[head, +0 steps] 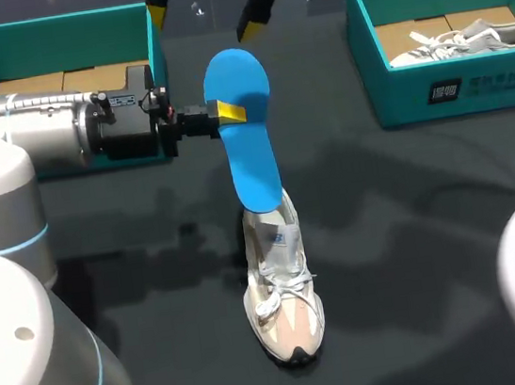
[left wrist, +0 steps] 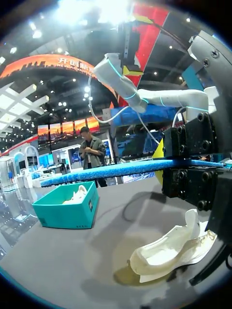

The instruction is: Take the shoe out of the shoebox, open the shoe tongue, remove and reinsert the insole, then place the shoe into the shoebox

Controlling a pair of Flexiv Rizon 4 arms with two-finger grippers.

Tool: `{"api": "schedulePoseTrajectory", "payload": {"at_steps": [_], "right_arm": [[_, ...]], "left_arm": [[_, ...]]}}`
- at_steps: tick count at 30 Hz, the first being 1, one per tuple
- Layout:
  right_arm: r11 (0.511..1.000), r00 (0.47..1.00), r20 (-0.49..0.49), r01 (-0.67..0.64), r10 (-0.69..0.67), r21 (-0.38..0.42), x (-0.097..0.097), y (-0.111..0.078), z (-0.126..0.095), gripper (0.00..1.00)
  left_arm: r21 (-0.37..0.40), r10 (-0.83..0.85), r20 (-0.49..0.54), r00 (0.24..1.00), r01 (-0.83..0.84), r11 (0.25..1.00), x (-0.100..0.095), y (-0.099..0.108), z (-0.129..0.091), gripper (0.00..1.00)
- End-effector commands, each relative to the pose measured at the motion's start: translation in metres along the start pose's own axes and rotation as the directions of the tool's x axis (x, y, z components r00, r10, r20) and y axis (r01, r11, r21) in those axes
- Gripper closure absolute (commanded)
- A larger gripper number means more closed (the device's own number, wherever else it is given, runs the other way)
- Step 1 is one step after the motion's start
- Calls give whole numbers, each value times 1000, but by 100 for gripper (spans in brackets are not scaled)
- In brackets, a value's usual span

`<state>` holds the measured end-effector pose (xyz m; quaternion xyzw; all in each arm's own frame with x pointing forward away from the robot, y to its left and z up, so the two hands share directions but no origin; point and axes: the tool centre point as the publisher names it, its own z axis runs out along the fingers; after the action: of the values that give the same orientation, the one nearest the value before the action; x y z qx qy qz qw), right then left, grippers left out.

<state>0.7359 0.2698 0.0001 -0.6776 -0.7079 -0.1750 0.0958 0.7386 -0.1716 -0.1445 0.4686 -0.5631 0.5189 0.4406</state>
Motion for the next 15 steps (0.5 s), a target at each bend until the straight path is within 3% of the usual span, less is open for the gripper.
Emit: {"api": "schedulePoseTrajectory", "payload": {"at_steps": [1, 15], "right_arm": [[1000, 957, 289, -4, 2, 6, 13, 3, 5, 0], [1000, 949, 314, -8, 12, -14, 28, -9, 10, 0]], "left_arm": [[-1, 0, 1, 1000, 0, 1000, -1, 0, 1, 100], [-1, 0, 1, 1000, 0, 1000, -1, 0, 1, 100]]}}
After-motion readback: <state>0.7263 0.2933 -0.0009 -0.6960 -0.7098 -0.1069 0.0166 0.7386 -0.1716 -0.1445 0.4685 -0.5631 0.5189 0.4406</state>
